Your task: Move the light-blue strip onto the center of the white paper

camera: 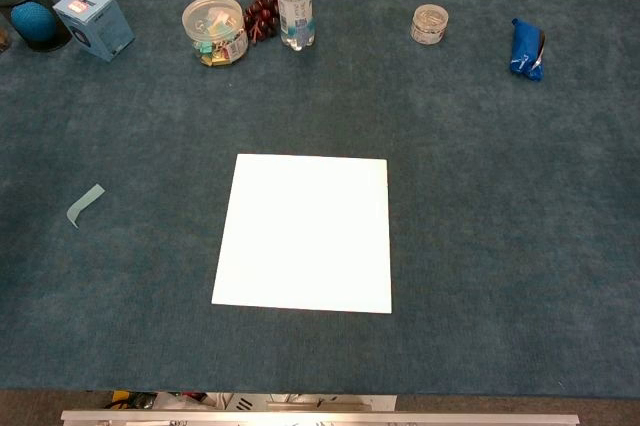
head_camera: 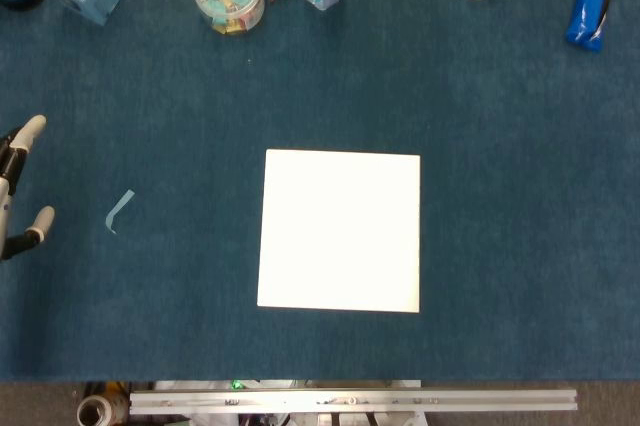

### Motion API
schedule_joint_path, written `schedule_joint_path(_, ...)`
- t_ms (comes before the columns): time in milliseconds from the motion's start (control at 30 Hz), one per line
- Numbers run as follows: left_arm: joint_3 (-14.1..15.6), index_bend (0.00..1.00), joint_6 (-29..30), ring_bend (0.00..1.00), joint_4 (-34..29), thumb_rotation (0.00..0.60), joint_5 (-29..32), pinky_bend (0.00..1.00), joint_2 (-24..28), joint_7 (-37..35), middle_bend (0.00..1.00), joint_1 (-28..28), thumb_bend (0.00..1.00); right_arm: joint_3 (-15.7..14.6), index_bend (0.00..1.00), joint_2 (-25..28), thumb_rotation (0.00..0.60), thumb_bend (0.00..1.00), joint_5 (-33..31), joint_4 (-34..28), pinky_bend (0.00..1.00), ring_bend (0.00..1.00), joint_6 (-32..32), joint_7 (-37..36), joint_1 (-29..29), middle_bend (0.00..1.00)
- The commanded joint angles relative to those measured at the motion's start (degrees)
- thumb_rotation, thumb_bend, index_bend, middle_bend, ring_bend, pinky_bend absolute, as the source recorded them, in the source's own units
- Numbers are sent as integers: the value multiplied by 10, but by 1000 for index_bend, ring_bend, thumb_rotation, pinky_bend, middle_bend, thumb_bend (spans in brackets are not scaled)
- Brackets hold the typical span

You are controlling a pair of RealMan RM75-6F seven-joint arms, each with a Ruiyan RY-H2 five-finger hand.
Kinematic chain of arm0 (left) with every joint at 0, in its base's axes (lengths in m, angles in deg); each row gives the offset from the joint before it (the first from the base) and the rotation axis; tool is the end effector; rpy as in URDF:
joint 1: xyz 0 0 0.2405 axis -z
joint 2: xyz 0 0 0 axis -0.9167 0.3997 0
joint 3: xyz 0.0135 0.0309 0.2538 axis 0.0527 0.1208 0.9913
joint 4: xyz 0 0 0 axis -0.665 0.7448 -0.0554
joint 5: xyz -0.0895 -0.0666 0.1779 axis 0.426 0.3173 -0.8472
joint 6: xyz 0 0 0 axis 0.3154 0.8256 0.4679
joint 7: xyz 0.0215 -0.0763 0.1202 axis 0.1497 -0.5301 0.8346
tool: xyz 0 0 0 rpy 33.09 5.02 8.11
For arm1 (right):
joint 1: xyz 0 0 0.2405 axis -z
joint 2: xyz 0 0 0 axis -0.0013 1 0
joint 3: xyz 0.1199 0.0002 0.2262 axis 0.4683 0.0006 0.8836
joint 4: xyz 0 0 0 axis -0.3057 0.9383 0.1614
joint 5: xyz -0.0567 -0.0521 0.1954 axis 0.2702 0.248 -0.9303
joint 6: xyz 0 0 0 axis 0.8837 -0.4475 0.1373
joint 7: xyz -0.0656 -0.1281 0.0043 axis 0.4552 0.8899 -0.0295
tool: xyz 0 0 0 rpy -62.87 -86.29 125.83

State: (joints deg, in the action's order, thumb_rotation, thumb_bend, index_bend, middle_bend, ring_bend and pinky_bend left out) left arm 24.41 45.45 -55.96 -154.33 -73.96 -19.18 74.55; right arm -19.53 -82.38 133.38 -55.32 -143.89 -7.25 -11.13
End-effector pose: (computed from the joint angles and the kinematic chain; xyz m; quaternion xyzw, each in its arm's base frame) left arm -0.2935 0.1872 0.1271 -0.6297 -0.4035 -0.3798 0.5444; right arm -0.2853 -0.2009 0.1715 0.6427 -0.4231 0.3637 0.5250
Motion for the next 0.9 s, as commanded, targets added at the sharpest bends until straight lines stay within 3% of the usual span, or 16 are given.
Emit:
schedule_joint_path(33,0,82,1,210,0,600,0,172,-1,0,183,0,270,2,30,5,600,125,0,-3,128,138,3,3,-2,263)
schedule_joint_path(300,1,133,-6,226,-2,600,-2,184,3,-5,200,3,270,11,32,15,600,124,5,-19,128,159,4,11,-8,263)
schedule_joint_path(400,1,183,-18,246,-4,600,-3,273,9,-8,227,9,270,18,42,17,600,125,4,-22,132,160,0,10,-10,270)
schedule_joint_path(533,1,268,-43,342,-14,600,1,397,21,-5,304,23,270,27,71,15,600,124,7,-19,166,192,-9,10,-13,297)
schedule_joint_path(900,-1,368,-110,576,-21,600,36,720,9,43,517,56,269,26,90,10,600,125,9,-14,191,214,-1,3,-14,315)
